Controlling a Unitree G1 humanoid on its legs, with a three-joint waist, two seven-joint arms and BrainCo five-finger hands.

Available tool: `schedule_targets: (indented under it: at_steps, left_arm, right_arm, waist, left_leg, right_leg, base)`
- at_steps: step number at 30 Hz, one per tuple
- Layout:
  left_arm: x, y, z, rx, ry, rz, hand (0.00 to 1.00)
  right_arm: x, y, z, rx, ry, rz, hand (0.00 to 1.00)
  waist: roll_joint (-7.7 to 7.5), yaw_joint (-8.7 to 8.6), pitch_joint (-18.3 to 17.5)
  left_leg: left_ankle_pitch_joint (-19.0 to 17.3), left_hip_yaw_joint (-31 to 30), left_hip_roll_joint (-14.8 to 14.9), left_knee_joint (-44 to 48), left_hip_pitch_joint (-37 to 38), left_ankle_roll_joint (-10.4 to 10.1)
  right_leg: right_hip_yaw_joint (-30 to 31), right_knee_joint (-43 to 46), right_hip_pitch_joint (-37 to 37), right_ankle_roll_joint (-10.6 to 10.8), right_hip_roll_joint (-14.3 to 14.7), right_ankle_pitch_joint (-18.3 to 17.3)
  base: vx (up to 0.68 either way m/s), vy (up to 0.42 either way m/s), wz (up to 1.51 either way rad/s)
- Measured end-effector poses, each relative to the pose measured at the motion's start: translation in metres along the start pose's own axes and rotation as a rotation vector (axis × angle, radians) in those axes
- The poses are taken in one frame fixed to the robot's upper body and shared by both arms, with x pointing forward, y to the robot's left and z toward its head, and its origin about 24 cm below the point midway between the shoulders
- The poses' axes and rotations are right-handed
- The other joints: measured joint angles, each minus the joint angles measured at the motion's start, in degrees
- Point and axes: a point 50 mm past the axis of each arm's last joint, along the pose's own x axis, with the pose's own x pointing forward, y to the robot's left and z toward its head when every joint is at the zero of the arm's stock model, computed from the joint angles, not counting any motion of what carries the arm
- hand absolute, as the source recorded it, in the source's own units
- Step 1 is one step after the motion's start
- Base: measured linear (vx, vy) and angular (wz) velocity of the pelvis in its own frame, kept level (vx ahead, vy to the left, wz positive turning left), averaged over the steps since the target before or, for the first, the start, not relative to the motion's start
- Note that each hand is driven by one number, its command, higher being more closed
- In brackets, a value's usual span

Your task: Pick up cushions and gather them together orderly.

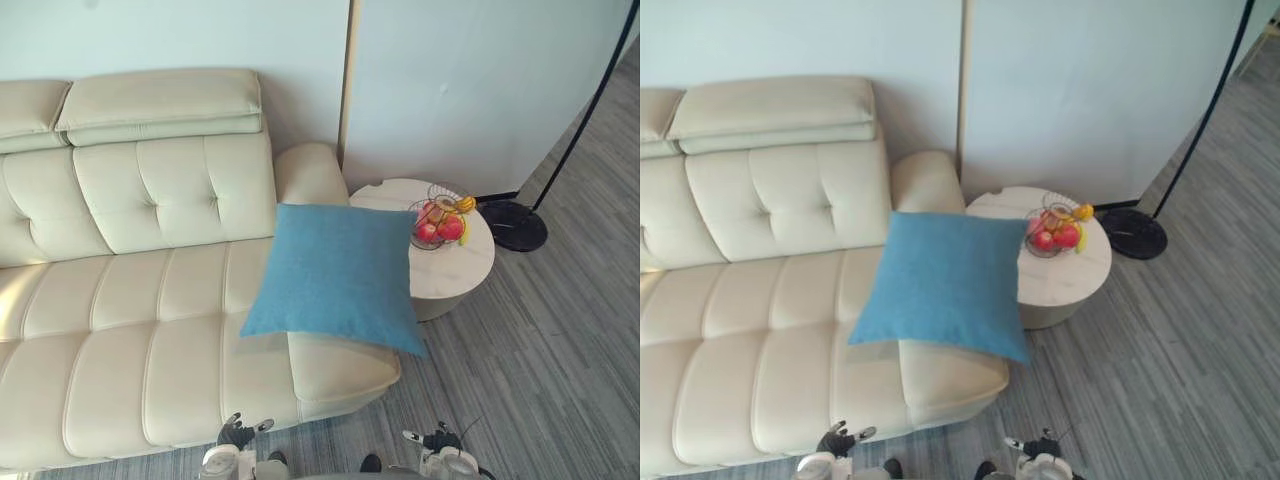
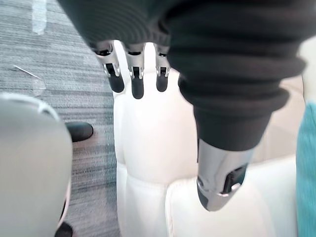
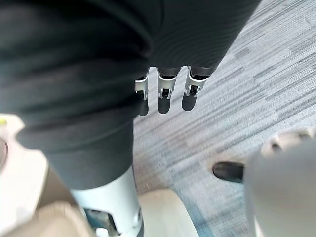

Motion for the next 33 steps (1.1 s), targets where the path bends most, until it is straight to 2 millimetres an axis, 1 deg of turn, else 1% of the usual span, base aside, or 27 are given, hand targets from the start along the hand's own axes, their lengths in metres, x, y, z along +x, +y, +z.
schedule_targets:
  at_steps: [1, 3, 4, 6, 7, 9, 10, 12, 13, 14, 15, 16, 18, 19, 21, 22, 24, 25, 26, 27, 28, 30, 31, 32, 33]
  left_arm:
    - [0.000, 0.007, -0.001, -0.009, 0.004, 0.022, 0.00]
    - [0.000, 0.034, -0.003, -0.053, 0.008, 0.105, 0.00]
    - [-0.002, 0.053, -0.002, -0.081, -0.003, 0.164, 0.00]
    - [-0.003, 0.068, 0.001, -0.100, -0.021, 0.211, 0.00]
    - [-0.005, 0.083, 0.009, -0.113, -0.055, 0.257, 0.00]
    - [-0.006, 0.094, 0.018, -0.116, -0.092, 0.289, 0.00]
    - [-0.007, 0.101, 0.028, -0.120, -0.132, 0.305, 0.00]
    - [-0.008, 0.105, 0.043, -0.134, -0.195, 0.311, 0.00]
    - [-0.009, 0.106, 0.054, -0.145, -0.243, 0.310, 0.00]
    - [-0.011, 0.107, 0.072, -0.158, -0.314, 0.307, 0.00]
    - [-0.013, 0.108, 0.090, -0.169, -0.378, 0.300, 0.00]
    - [-0.013, 0.107, 0.098, -0.176, -0.408, 0.297, 0.00]
    - [-0.018, 0.099, 0.140, -0.203, -0.555, 0.270, 0.00]
    - [-0.019, 0.096, 0.148, -0.209, -0.582, 0.260, 0.00]
    - [-0.025, 0.088, 0.193, -0.206, -0.701, 0.228, 0.00]
    - [-0.027, 0.086, 0.203, -0.204, -0.726, 0.220, 0.00]
    - [-0.038, 0.076, 0.247, -0.213, -0.836, 0.179, 0.00]
    - [-0.044, 0.071, 0.263, -0.218, -0.879, 0.168, 0.00]
    - [-0.049, 0.066, 0.275, -0.225, -0.909, 0.152, 0.00]
    - [-0.054, 0.060, 0.291, -0.233, -0.948, 0.127, 0.00]
    - [-0.057, 0.056, 0.299, -0.240, -0.962, 0.113, 0.00]
    - [-0.067, 0.042, 0.323, -0.258, -1.013, 0.064, 0.00]
    - [-0.069, 0.039, 0.328, -0.260, -1.022, 0.051, 0.00]
    - [-0.073, 0.030, 0.338, -0.248, -1.036, 0.027, 0.00]
    - [-0.075, 0.025, 0.342, -0.241, -1.042, 0.013, 0.00]
  right_arm:
    - [0.001, -0.006, 0.006, 0.012, -0.020, -0.019, 0.00]
    - [0.004, -0.027, 0.030, 0.038, -0.113, -0.079, 0.00]
    - [0.003, -0.041, 0.051, 0.050, -0.197, -0.124, 0.00]
    - [0.001, -0.054, 0.071, 0.062, -0.280, -0.170, 0.00]
    - [-0.003, -0.068, 0.093, 0.052, -0.366, -0.210, 0.00]
    - [-0.005, -0.075, 0.111, 0.050, -0.430, -0.226, 0.00]
    - [-0.008, -0.077, 0.126, 0.067, -0.479, -0.230, 0.00]
    - [-0.011, -0.075, 0.140, 0.082, -0.523, -0.224, 0.00]
    - [-0.013, -0.072, 0.149, 0.091, -0.551, -0.215, 0.00]
    - [-0.015, -0.065, 0.161, 0.089, -0.590, -0.195, 0.00]
    - [-0.017, -0.058, 0.173, 0.099, -0.622, -0.171, 0.00]
    - [-0.018, -0.056, 0.177, 0.102, -0.634, -0.165, 0.00]
    - [-0.024, -0.048, 0.202, 0.129, -0.696, -0.132, 0.00]
    - [-0.025, -0.046, 0.207, 0.136, -0.708, -0.126, 0.00]
    - [-0.037, -0.028, 0.242, 0.135, -0.801, -0.074, 0.00]
    - [-0.040, -0.024, 0.250, 0.131, -0.820, -0.064, 0.00]
    - [-0.059, -0.013, 0.289, 0.176, -0.917, -0.017, 0.00]
    - [-0.067, -0.009, 0.304, 0.196, -0.951, -0.004, 0.00]
    - [-0.071, -0.006, 0.314, 0.216, -0.966, 0.011, 0.00]
    - [-0.076, -0.004, 0.325, 0.220, -0.982, 0.022, 0.00]
    - [-0.078, -0.002, 0.329, 0.228, -0.987, 0.028, 0.00]
    - [-0.090, 0.005, 0.346, 0.279, -1.015, 0.059, 0.00]
    - [-0.093, 0.007, 0.349, 0.292, -1.020, 0.072, 0.00]
    - [-0.098, 0.012, 0.354, 0.288, -1.035, 0.087, 0.00]
    - [-0.099, 0.014, 0.357, 0.284, -1.039, 0.093, 0.00]
  waist:
    - [0.04, -0.05, 0.02]
    - [0.07, -0.27, 0.00]
    - [0.06, -0.44, 0.00]
    - [0.08, -0.44, -0.04]
    - [0.11, -0.44, -0.31]
    - [0.18, -0.44, -0.55]
    - [0.31, -0.44, -1.06]
    - [0.35, -0.43, -1.39]
    - [0.39, -0.43, -1.38]
    - [0.44, -0.27, -1.35]
    - [0.49, -0.13, -1.29]
    - [0.52, -0.06, -1.27]
    - [0.73, 0.21, -0.65]
    - [0.75, 0.25, -0.41]
    - [0.44, 0.36, 2.66]
    - [0.33, 0.46, 2.98]
    - [0.35, 1.21, 5.61]
    - [0.42, 1.40, 6.70]
    - [0.51, 1.66, 7.62]
    - [0.58, 1.99, 8.63]
    - [0.63, 2.07, 8.80]
    - [0.66, 2.17, 11.16]
    - [0.69, 2.14, 11.33]
    - [0.70, 2.17, 11.56]
    - [0.68, 2.12, 11.84]
  left_leg:
    - [0.34, 0.03, -0.14, -0.75, 0.27, 0.11]
    - [1.52, 0.05, -0.51, -2.95, 1.07, 0.11]
    - [1.52, 0.05, -0.67, -3.13, 1.02, 0.07]
    - [1.48, 0.02, -0.85, -3.32, 1.03, 0.09]
    - [1.35, -0.16, -1.06, -3.33, 0.92, 0.28]
    - [1.35, -0.50, -1.24, -3.33, 0.74, 0.29]
    - [1.34, -0.90, -1.41, -3.33, 0.61, 0.30]
    - [1.45, -1.19, -1.53, -3.31, 0.61, 0.19]
    - [1.56, -1.38, -1.58, -3.27, 0.55, 0.05]
    - [1.82, -1.59, -1.62, -3.00, 0.32, 0.43]
    - [2.03, -1.86, -1.68, -2.99, -0.53, 0.73]
    - [2.07, -2.04, -1.74, -2.98, -0.54, 0.79]
    - [2.40, -3.36, -2.22, -2.07, -3.32, 1.19]
    - [2.40, -3.64, -2.25, -1.76, -3.89, 1.20]
    - [2.23, -4.90, -2.08, 0.91, -6.92, 1.34]
    - [2.04, -4.95, -1.98, 1.69, -8.19, 1.48]
    - [1.59, -5.16, -1.41, 5.21, -13.10, 1.68]
    - [1.06, -5.22, -1.08, 7.10, -15.28, 1.84]
    - [0.43, -5.15, -0.69, 8.57, -16.70, 1.80]
    - [-0.13, -5.11, -0.29, 10.64, -18.77, 1.90]
    - [-0.33, -5.11, -0.14, 11.54, -19.99, 2.01]
    - [-0.95, -4.76, 0.56, 14.49, -23.07, 2.17]
    - [-1.32, -4.70, 0.74, 15.19, -24.08, 2.12]
    - [-1.54, -4.67, 0.79, 16.34, -26.06, 2.22]
    - [-1.54, -4.62, 0.80, 16.59, -26.63, 2.22]
  right_leg:
    - [0.03, -0.04, -0.13, 0.00, -0.05, 0.11]
    - [0.08, -0.62, -0.08, 0.49, -0.07, 0.37]
    - [0.20, -0.85, -0.15, 0.40, -0.21, 0.38]
    - [0.41, -0.87, -0.10, 0.37, -0.31, 0.44]
    - [0.70, -0.94, -0.09, 0.37, -0.38, 0.44]
    - [0.91, -1.12, -0.07, 0.39, -0.40, 0.45]
    - [0.93, -1.54, -0.03, 0.48, -0.40, 0.61]
    - [0.94, -1.88, 0.00, 0.62, -0.39, 0.87]
    - [0.87, -1.87, -0.02, 0.90, -0.40, 1.08]
    - [0.78, -1.87, -0.09, 0.43, -0.37, 1.56]
    - [0.58, -1.92, -0.47, 0.42, -0.33, 1.59]
    - [0.43, -1.91, -0.75, 0.42, -0.31, 1.59]
    - [-0.77, -1.90, -2.48, 0.35, -0.50, 1.85]
    - [-1.04, -1.88, -2.78, 0.35, -0.56, 1.87]
    - [-1.22, -1.85, -4.15, -0.15, -0.66, 2.31]
    - [-1.24, -1.83, -4.96, -0.17, -0.63, 2.43]
    - [-1.15, -1.12, -8.44, -0.82, -0.47, 3.12]
    - [-0.96, -0.25, -10.19, -0.83, -0.48, 3.12]
    - [-0.71, 0.61, -11.37, -0.84, -0.42, 3.11]
    - [-0.19, 1.77, -13.16, -0.87, -0.41, 3.08]
    - [0.02, 2.35, -14.21, -0.92, -0.44, 3.03]
    - [0.96, 5.53, -17.71, -1.45, -0.79, 2.58]
    - [1.16, 6.36, -18.87, -1.51, -0.82, 2.40]
    - [1.25, 8.11, -21.11, -1.48, -1.22, 1.88]
    - [1.34, 8.85, -21.91, -1.57, -1.38, 1.74]
  base:
    - [-0.15, 0.042, -0.01]
    - [-0.10, 0.036, 0.01]
    - [-0.11, 0.035, 0.03]
    - [-0.07, 0.033, 0.04]
    - [-0.03, 0.030, 0.07]
    - [0.00, 0.023, 0.10]
    - [0.06, 0.017, 0.08]
    - [0.07, 0.010, 0.04]
    - [0.08, 0.002, 0.04]
    - [0.07, -0.004, 0.08]
    - [0.07, -0.008, 0.08]
    - [0.03, -0.009, 0.13]
    - [0.07, 0.001, 0.24]
    - [0.06, 0.001, 0.27]
    - [0.00, -0.010, 0.18]
    - [-0.05, -0.017, 0.09]
    - [-0.08, -0.018, 0.03]
    - [-0.09, -0.011, -0.04]
    - [-0.10, -0.004, -0.09]
    - [-0.08, 0.007, -0.09]
    - [-0.10, 0.021, -0.10]
    - [-0.12, 0.029, -0.13]
    - [-0.13, 0.030, -0.11]
    - [-0.10, 0.024, -0.06]
    - [-0.09, 0.022, -0.04]
